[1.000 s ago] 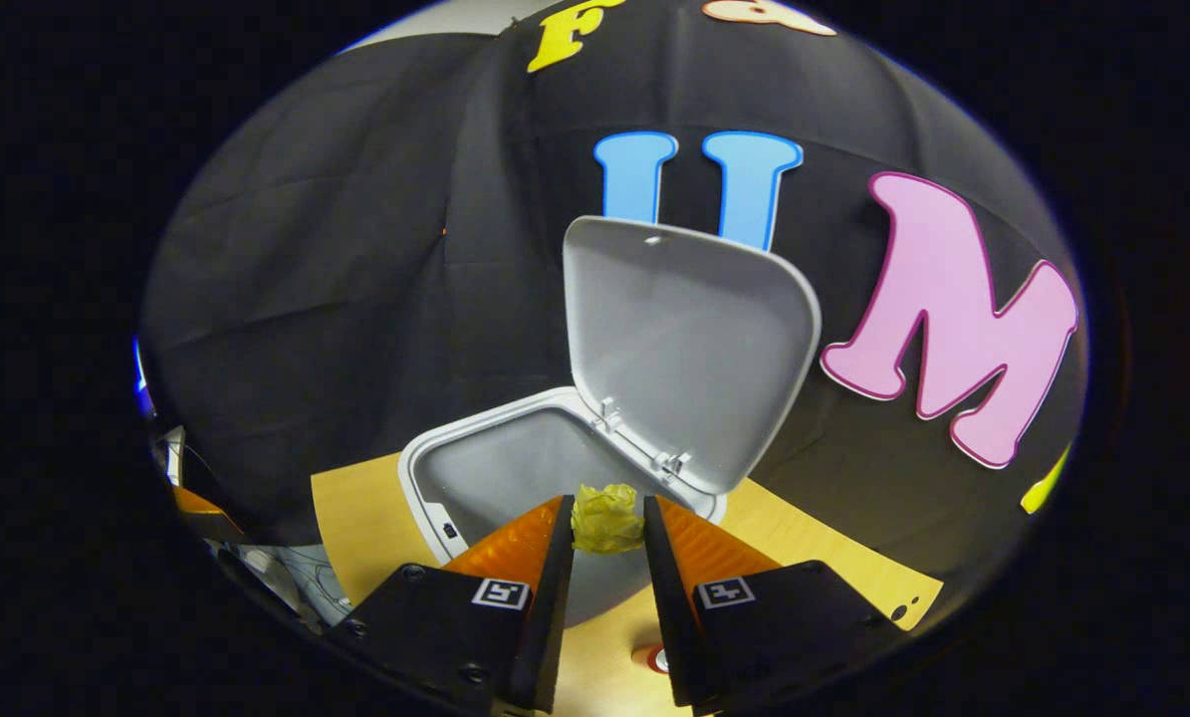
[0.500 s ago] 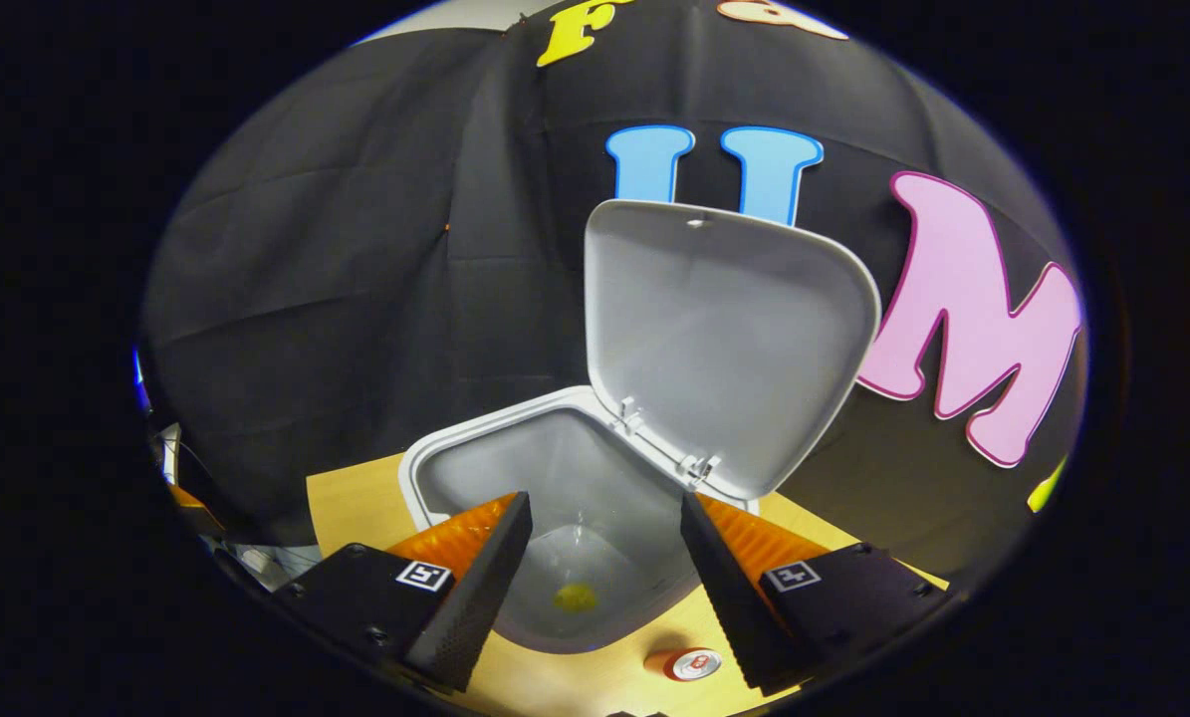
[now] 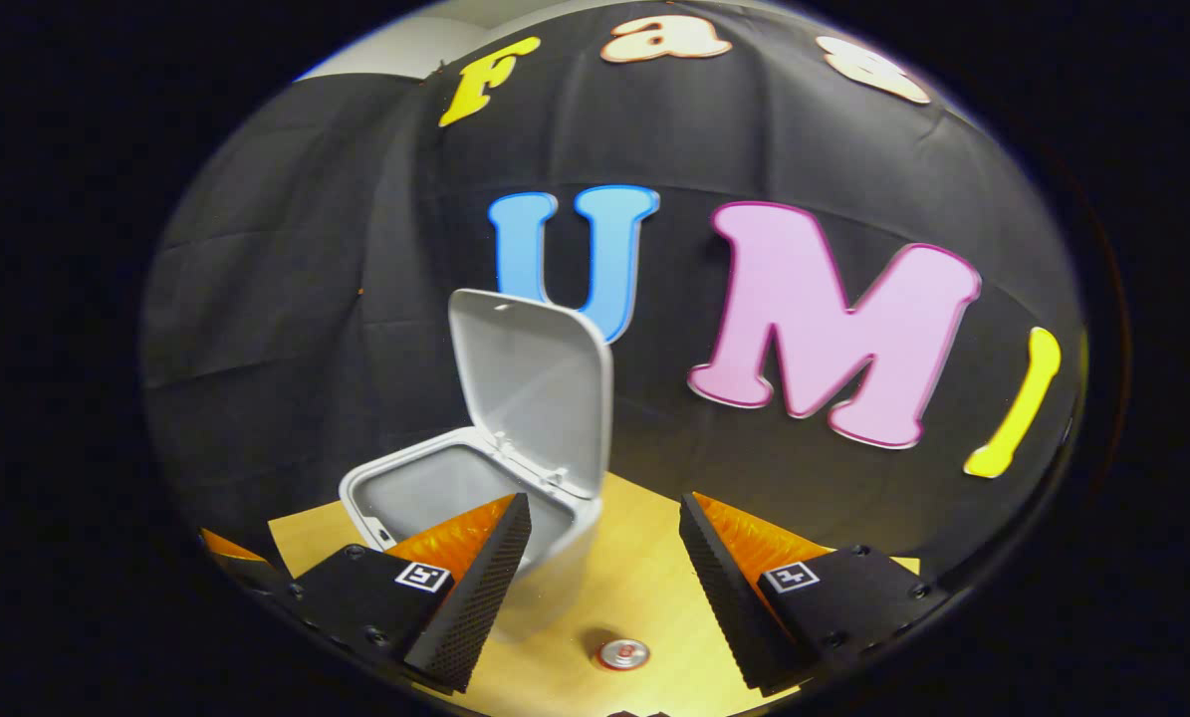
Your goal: Press the lid of the desktop garbage bin to open it, pick up the crumpled paper on the desktop and throw it into the bin, then pick up the pop can on the desktop and drop it into the bin, and finally close the garbage bin lid.
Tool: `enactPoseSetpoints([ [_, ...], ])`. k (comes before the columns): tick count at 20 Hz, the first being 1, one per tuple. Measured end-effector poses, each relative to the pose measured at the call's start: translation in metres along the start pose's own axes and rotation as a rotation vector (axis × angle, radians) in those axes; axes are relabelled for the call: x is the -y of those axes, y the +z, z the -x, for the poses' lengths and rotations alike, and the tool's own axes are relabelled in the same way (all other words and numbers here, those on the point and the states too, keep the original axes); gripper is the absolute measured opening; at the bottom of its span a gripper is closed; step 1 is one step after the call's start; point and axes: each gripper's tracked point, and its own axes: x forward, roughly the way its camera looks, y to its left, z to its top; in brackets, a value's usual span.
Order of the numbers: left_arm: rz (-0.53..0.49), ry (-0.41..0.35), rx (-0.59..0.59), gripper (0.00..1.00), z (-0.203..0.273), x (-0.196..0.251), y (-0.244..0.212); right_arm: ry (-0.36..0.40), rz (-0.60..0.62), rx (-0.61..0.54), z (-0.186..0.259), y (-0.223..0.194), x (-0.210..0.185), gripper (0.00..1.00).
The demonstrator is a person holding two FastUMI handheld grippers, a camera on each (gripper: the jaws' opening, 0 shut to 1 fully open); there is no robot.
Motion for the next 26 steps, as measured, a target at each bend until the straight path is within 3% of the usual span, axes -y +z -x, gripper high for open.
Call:
enactPoseSetpoints([
  [6,-0.058,-0.167,-0.102,0.96,-0.051,0.067,-0.066,-0.264,-0.027,0.058,0.074,-0.026,0.111,0.97],
  [10,-0.072,-0.194,-0.131,0.96,-0.091,0.096,-0.100,-0.433,-0.079,0.053,0.126,-0.059,0.175,0.97],
  [16,-0.046,-0.173,-0.156,0.96,-0.168,0.114,-0.142,-0.646,-0.120,0.087,0.199,-0.095,0.243,0.97],
  [22,-0.035,-0.175,-0.175,0.96,-0.234,0.127,-0.166,-0.720,-0.137,0.011,0.216,-0.144,0.262,0.97],
  [26,-0.036,-0.192,-0.162,0.96,-0.260,0.134,-0.172,-0.724,-0.146,-0.027,0.206,-0.166,0.266,0.97],
])
